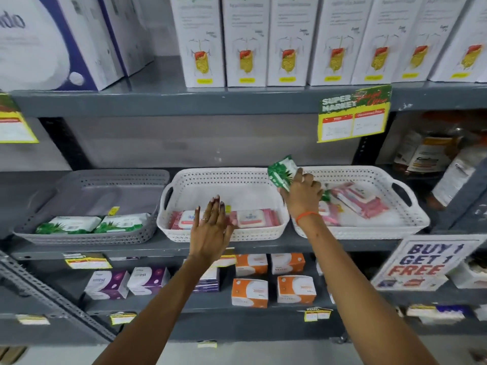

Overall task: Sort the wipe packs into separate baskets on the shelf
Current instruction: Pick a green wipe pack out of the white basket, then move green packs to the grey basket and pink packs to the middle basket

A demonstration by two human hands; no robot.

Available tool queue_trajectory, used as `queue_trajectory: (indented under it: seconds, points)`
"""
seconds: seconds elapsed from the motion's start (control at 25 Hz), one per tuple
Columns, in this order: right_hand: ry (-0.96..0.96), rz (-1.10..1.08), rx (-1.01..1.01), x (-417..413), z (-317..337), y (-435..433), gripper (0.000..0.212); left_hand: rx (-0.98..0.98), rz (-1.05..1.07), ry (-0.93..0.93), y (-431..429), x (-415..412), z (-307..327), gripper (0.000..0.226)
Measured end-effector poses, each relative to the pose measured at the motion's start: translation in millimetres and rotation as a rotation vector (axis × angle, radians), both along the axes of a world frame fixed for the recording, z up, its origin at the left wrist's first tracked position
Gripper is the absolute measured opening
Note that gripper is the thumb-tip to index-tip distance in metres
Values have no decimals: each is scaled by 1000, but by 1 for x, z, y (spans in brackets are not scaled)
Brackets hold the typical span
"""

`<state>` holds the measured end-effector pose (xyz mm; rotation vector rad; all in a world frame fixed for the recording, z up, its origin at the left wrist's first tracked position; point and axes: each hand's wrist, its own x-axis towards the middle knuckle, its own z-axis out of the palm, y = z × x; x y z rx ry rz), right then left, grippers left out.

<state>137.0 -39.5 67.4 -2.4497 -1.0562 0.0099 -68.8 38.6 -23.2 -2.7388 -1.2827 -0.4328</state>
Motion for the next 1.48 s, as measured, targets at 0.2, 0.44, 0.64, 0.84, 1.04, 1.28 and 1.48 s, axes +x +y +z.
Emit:
queue_trajectory:
  seconds: [0.2,0.44,0.64,0.84,1.04,1.28,1.48]
  points:
    - [-67,287,69,-98,-8,82,74,1,267,-54,49,-103,2,73]
    - [-158,732,163,-231,-22,185,66,-37,516,-207,101,-229,-7,75]
    - [-57,1006,-82,-331,-36,259,62,-40,686,-254,125,-285,-5,77]
    - [-46,1143,-383,-385,-55,306,54,-48,702,-269,129,-282,-9,77]
    - [105,1173,-443,-381,-47,306,54,-129,740,-202,131,-279,-2,74]
    - [136,1037,-127,-325,-27,250,55,-348,771,-133,115,-242,21,82]
    - [71,792,76,-227,-23,183,52,-307,551,-123,71,-137,23,89]
